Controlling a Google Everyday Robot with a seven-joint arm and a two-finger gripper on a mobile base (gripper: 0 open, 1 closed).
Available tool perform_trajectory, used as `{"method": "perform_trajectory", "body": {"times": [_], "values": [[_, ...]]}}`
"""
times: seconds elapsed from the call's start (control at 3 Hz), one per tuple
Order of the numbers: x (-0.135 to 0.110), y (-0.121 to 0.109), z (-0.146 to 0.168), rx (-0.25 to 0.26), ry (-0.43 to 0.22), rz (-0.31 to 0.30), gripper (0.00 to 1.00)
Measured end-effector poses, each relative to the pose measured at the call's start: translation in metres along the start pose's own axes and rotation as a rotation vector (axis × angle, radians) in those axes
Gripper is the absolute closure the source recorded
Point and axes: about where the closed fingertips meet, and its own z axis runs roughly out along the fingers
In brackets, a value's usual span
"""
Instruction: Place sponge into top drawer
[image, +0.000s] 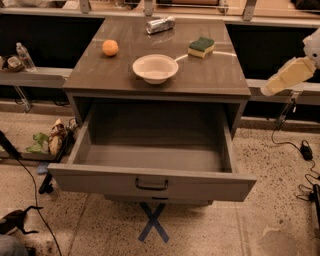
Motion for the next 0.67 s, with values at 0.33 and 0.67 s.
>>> {"method": "perform_trajectory", "body": {"times": [0.33, 0.67], "values": [[-0.0104, -0.0296, 0.0186, 0.053, -0.145, 0.102, 0.0], [-0.0159, -0.0367, 0.0202, 0.078, -0.171, 0.107, 0.0]]}}
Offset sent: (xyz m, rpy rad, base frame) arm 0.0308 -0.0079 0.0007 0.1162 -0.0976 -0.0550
